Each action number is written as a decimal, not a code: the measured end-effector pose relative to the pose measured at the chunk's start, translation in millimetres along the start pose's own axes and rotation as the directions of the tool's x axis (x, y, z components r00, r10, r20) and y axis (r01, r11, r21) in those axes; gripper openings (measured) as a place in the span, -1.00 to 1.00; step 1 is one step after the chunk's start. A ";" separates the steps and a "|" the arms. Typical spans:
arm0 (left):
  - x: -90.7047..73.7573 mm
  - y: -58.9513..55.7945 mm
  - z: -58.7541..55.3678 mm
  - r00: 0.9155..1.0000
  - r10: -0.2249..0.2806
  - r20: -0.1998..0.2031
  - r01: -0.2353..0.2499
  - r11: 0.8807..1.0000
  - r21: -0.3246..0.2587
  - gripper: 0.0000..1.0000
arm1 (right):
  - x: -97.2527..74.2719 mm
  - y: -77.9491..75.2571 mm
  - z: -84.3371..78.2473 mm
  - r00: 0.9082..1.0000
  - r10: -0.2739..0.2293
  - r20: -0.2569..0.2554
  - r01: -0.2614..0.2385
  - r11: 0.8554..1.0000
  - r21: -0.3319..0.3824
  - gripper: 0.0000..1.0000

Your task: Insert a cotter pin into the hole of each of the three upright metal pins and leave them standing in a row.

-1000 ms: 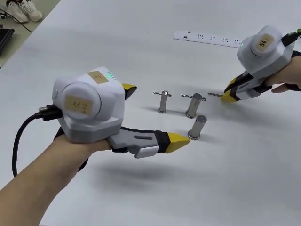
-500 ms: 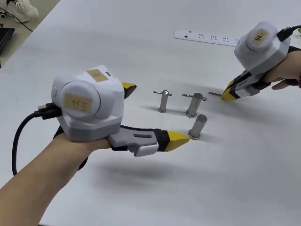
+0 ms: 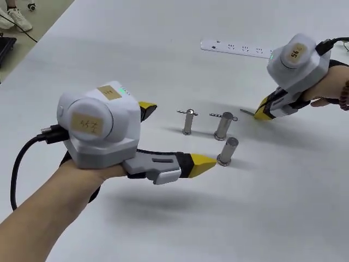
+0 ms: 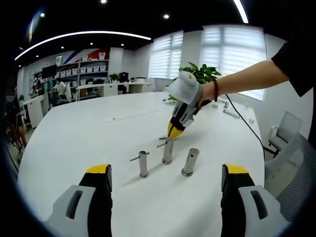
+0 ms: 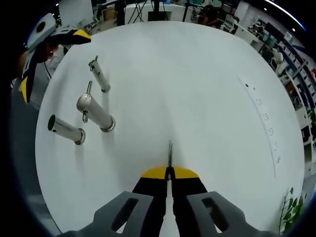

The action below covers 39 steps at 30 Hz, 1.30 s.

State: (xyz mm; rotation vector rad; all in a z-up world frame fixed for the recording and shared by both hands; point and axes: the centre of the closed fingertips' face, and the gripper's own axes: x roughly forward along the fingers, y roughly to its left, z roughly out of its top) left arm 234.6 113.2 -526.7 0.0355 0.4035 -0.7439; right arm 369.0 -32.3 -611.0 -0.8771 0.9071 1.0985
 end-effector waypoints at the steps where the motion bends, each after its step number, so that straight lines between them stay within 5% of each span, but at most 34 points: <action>1: 0.1 -0.2 0.0 1.000 -0.001 -0.001 0.001 1.000 0.001 0.80 | -1.2 0.6 0.7 1.000 -0.001 0.006 0.001 1.000 -0.006 -1.00; 12: 1.6 -0.5 3.7 1.000 0.005 0.017 -0.005 1.000 0.002 0.63 | -16.9 7.7 14.4 0.995 -0.032 0.091 0.039 0.996 -0.078 -1.00; 18: 4.0 -6.1 0.1 1.000 -0.013 -0.003 0.013 1.000 -0.003 0.52 | -35.9 12.4 26.1 0.987 -0.081 0.141 0.099 0.987 -0.123 -1.00; 28: 7.1 -10.2 20.1 0.998 -0.038 0.049 0.039 0.999 -0.034 0.22 | -62.3 29.4 35.3 0.970 -0.133 0.205 0.170 0.969 -0.179 -1.00; 39: 18.2 -20.0 37.9 0.993 -0.101 0.060 0.107 0.988 -0.110 -0.04 | -87.2 55.0 45.4 0.953 -0.160 0.258 0.228 0.938 -0.261 -1.00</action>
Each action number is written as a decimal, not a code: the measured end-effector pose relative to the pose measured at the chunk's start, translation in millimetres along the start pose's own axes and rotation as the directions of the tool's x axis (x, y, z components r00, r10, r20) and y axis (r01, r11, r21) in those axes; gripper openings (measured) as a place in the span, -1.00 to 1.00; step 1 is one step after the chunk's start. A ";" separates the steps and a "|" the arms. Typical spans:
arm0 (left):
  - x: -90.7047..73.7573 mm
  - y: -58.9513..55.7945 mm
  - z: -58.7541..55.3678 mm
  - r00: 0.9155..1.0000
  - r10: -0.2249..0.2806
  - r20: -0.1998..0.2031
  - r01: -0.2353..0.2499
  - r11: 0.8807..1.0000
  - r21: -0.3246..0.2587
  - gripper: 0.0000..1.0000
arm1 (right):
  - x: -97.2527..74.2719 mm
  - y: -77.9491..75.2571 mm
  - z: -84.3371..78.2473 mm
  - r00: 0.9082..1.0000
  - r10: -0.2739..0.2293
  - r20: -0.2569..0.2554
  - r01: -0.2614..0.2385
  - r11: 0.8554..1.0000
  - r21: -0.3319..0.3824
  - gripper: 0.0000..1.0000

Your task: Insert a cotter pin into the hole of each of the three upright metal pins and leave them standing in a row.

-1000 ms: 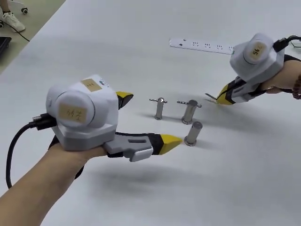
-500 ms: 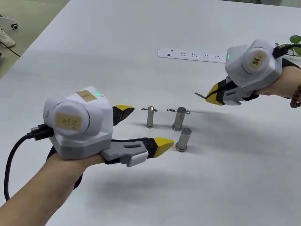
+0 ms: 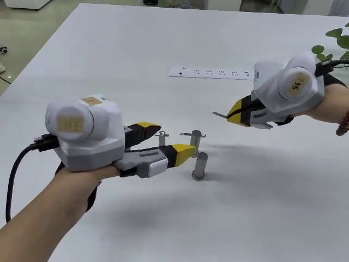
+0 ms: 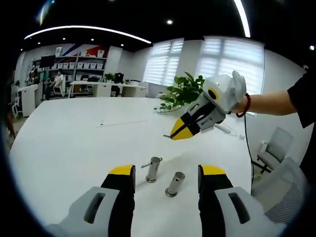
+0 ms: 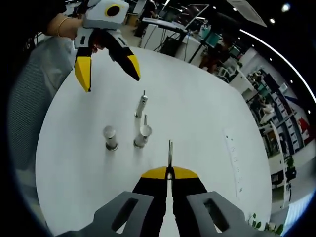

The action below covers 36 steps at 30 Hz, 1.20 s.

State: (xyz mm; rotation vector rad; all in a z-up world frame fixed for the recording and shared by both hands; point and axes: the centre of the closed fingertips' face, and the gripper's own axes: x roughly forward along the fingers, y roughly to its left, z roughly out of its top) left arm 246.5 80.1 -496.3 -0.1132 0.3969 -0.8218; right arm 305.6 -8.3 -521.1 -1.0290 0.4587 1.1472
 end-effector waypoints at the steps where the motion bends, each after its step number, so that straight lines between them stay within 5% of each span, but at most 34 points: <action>1: 0.7 -0.6 1.5 1.000 -0.002 0.002 0.002 1.000 0.002 -0.07 | -1.2 2.0 1.8 1.000 0.000 0.004 0.000 1.000 -0.004 -1.00; 10: 8.7 -4.6 6.9 0.999 -0.026 -0.025 0.024 0.998 -0.055 -0.28 | -5.6 24.5 22.9 0.999 -0.011 0.048 0.014 0.999 -0.045 -1.00; 13: 11.7 -6.6 8.0 0.999 -0.043 -0.020 0.040 0.991 -0.124 -0.30 | -6.0 29.9 28.9 0.998 -0.012 0.062 0.015 0.998 -0.059 -1.00; 24: 21.4 -17.8 1.0 0.996 -0.077 -0.048 0.065 0.974 -0.215 -0.53 | -9.1 42.8 50.5 0.993 -0.001 0.119 0.012 0.996 -0.089 -1.00; 36: 24.1 -25.0 5.1 0.995 -0.096 -0.026 0.088 0.970 -0.229 -0.82 | -11.7 51.0 63.4 0.990 0.012 0.141 0.007 0.991 -0.137 -1.00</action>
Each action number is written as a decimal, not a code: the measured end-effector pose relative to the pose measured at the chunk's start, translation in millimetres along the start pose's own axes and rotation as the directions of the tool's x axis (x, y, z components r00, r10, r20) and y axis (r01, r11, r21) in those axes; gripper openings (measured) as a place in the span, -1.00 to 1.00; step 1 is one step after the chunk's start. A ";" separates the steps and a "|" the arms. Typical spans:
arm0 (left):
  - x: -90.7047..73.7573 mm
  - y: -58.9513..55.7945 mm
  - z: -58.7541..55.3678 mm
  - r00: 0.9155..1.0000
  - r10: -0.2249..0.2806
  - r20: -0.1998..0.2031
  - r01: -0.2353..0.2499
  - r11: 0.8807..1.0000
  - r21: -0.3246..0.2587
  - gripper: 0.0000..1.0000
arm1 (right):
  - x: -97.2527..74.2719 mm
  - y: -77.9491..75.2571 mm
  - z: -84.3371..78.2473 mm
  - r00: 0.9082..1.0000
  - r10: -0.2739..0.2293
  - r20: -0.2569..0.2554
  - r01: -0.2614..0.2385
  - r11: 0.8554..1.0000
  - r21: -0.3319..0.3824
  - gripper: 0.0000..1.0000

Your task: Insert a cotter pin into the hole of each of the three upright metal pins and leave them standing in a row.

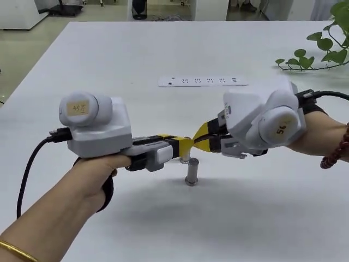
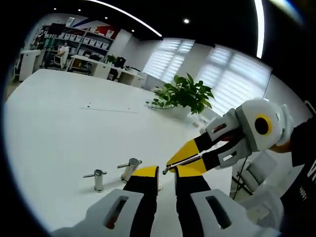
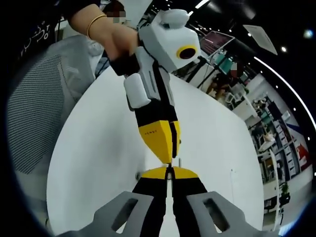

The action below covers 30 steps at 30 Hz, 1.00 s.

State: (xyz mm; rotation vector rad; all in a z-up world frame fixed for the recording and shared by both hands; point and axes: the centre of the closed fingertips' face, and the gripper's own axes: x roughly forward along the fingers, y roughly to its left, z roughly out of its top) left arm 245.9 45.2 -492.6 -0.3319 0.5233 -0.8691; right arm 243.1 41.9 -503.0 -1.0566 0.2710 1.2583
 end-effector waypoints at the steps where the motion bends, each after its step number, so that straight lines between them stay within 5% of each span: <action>1: -0.1 0.1 -0.2 1.000 0.001 0.000 -0.001 1.000 0.000 -0.82 | -0.4 -0.3 1.6 1.000 -0.002 0.004 0.002 1.000 0.001 -1.00; 23: -1.1 -8.1 -1.7 0.999 -0.047 0.013 0.047 0.999 -0.011 -1.00 | -5.8 5.6 4.7 1.000 0.015 -0.002 -0.015 1.000 -0.010 -1.00; 30: -0.5 -11.4 -1.9 0.998 -0.067 0.012 0.067 0.997 0.025 -1.00 | -7.7 7.0 5.0 0.999 0.034 0.035 -0.038 0.995 0.093 -1.00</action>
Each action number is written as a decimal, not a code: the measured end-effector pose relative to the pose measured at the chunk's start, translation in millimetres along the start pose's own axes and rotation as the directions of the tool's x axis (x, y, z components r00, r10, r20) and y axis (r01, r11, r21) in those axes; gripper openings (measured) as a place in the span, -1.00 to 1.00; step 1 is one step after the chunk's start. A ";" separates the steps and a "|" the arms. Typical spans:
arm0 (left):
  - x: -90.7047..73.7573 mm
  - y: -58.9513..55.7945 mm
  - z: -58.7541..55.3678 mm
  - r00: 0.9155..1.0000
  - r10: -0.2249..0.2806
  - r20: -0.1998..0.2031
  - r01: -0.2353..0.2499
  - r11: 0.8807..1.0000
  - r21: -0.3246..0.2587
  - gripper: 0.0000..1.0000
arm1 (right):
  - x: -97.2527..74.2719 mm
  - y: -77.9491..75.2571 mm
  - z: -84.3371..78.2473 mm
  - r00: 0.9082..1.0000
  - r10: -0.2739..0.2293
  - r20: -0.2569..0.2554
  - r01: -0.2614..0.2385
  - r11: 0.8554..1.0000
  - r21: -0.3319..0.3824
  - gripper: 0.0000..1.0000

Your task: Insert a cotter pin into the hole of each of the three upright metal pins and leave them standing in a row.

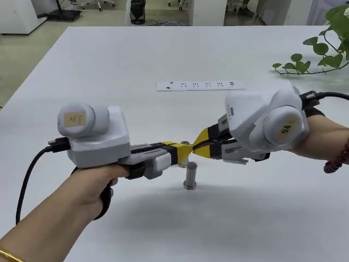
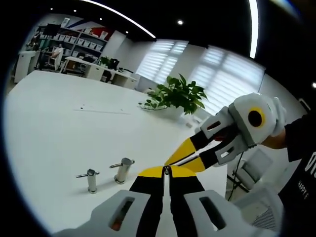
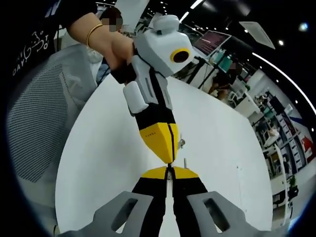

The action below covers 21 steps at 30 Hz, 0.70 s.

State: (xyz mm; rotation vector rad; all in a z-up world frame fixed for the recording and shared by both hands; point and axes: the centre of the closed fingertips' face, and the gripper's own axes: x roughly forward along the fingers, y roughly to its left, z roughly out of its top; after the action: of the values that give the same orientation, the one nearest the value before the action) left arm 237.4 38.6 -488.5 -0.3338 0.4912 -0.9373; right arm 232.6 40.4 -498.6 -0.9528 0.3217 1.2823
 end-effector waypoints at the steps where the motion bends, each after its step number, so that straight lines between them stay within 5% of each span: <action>1: -0.1 -0.4 0.0 1.000 -0.003 0.000 0.003 1.000 0.007 -1.00 | -0.3 0.2 -0.1 1.000 0.002 0.008 -0.002 1.000 0.021 -1.00; 6: -2.7 1.6 -1.0 1.000 0.001 0.002 -0.001 0.998 0.062 -1.00 | -2.4 3.2 0.8 0.998 0.026 0.059 -0.035 0.986 0.165 -1.00; 9: -4.8 0.1 -1.9 1.000 -0.017 0.003 0.017 0.996 0.092 -1.00 | -2.9 0.3 -0.3 0.995 0.019 0.098 -0.045 0.963 0.267 -0.97; 12: -8.3 -0.8 -4.7 0.999 -0.036 -0.002 0.036 0.986 0.161 -1.00 | -4.1 -1.4 -1.5 0.988 0.023 0.151 -0.085 0.903 0.422 -0.90; 16: -12.7 -2.8 -8.5 0.998 -0.055 -0.010 0.056 0.973 0.226 -1.00 | -9.9 3.4 3.2 0.975 0.036 0.218 -0.150 0.832 0.534 -0.90; 20: -15.8 -2.0 -10.3 0.998 -0.056 -0.017 0.058 0.961 0.269 -1.00 | -12.8 8.7 3.5 0.964 0.047 0.264 -0.202 0.774 0.600 -0.87; 21: -16.1 -2.6 -10.0 0.998 -0.060 -0.015 0.062 0.960 0.271 -1.00 | -13.0 9.3 3.6 0.962 0.049 0.269 -0.208 0.770 0.603 -0.86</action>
State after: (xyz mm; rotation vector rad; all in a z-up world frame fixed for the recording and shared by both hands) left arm 222.3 49.8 -491.5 -0.0966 0.3540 -1.0518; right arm 219.2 34.3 -491.4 -0.1972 0.5904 1.2731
